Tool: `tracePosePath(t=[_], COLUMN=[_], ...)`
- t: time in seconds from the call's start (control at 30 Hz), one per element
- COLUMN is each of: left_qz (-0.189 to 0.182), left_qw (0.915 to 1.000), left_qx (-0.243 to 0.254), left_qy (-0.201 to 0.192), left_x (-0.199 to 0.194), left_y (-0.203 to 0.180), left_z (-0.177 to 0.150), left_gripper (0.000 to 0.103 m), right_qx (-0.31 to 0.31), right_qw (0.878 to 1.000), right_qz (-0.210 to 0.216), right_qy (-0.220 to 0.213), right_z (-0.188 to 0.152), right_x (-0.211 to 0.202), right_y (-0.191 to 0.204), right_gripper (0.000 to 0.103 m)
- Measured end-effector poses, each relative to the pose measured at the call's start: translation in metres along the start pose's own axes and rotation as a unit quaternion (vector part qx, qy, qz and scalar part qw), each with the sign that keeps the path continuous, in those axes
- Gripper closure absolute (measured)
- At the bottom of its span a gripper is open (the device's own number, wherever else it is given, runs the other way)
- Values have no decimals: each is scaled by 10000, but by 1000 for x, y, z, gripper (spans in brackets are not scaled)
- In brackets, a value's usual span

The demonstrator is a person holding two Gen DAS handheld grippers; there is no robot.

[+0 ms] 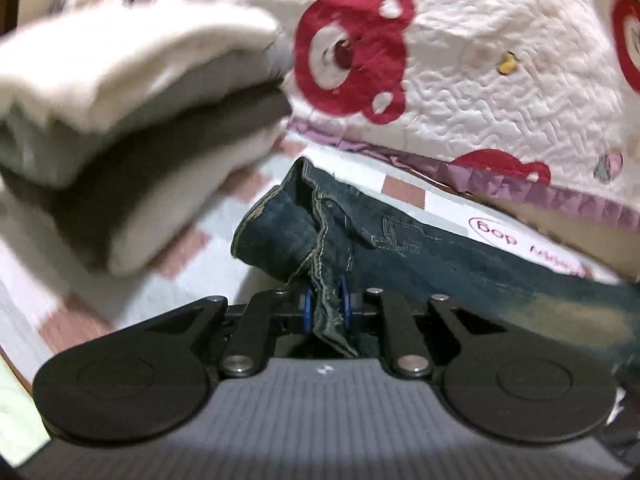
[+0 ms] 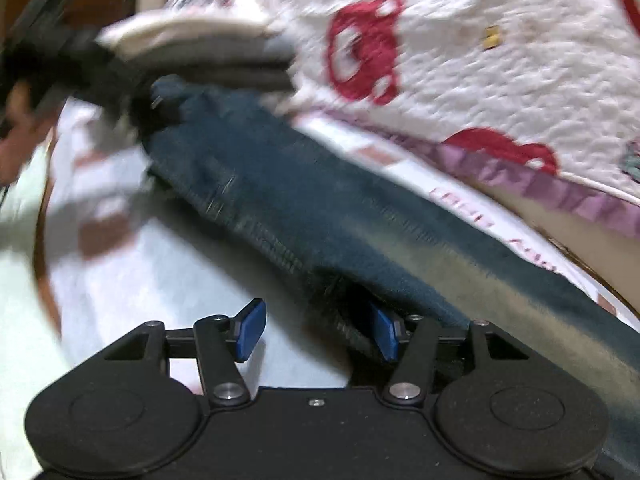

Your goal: Fold clothes

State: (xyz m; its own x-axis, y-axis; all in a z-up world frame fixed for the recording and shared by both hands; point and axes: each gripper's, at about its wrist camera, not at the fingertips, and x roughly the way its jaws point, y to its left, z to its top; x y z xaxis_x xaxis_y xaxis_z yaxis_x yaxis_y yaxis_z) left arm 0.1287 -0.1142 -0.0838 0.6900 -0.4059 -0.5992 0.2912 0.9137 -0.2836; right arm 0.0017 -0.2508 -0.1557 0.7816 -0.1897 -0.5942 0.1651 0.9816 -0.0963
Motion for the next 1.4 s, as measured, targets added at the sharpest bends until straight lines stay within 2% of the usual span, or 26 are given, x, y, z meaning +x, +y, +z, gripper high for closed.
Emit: tracePosePath(t=[0.07,0.17,0.27,0.37,0.43,0.5,0.57,0.63,0.7,0.73,0.8,0.83,0.87,0.9,0.97,1.0,1.17,1.23,1.4], left_qz=[-127,-316,-504,-689,-780,-710,-750,-825,-922,-955,-990,-1007,-1033,-1083,-1182,-1231,-1477,-1529,-1001], left_qw=[9988,9926,9811,9644,9529,9535,9488,9431,9408,9409,9463,9488,9509,9518,9533,9540,9569,9585,9722], left_qx=[-443,-1106,-1763,-2411,-2769,-2765,-2909,-3077,-3162,-3161,-3002,-2922,-2851,-2810,-2727,-2685,-2473,-2381,-2054], left_qy=[154,384,612,836,962,965,971,951,804,750,682,648,616,589,534,507,371,339,505], left_x=[5,12,19,27,31,33,40,47,54,56,59,60,60,55,46,41,17,8,-15], left_y=[13,33,53,73,84,81,83,86,86,85,82,81,79,79,79,78,77,77,86], left_z=[-3,-7,-12,-16,-18,-20,-23,-26,-24,-24,-23,-22,-21,-16,-7,-3,20,27,19], left_gripper=[89,88,87,84,80,75,61,56,52,53,61,73,78,79,85,86,89,89,89], right_qx=[226,108,-115,-229,149,685,967,1192,972,877,677,582,499,432,507,678,1697,1726,1551], right_qw=[9997,9996,9985,9975,9975,9950,9915,9878,9899,9907,9927,9939,9951,9960,9958,9946,9801,9779,9755], right_qz=[69,225,469,608,671,717,865,999,1027,1036,972,908,822,748,731,769,1019,1168,1557], right_qy=[-76,124,248,281,183,137,58,-5,62,109,210,246,240,234,206,164,-177,-150,-12], right_z=[1,-2,1,3,4,6,1,-3,-4,-4,-4,-4,-4,-5,-5,-3,5,12,24], right_x=[0,12,25,36,41,37,22,9,6,7,12,14,16,18,23,22,5,1,-8], right_y=[-6,-6,5,15,5,-6,-11,-15,-11,-11,-9,-7,-4,-2,0,-1,-19,-22,-11], right_gripper=[41,41,38,33,39,61,74,75,75,75,76,75,74,67,62,64,71,72,72])
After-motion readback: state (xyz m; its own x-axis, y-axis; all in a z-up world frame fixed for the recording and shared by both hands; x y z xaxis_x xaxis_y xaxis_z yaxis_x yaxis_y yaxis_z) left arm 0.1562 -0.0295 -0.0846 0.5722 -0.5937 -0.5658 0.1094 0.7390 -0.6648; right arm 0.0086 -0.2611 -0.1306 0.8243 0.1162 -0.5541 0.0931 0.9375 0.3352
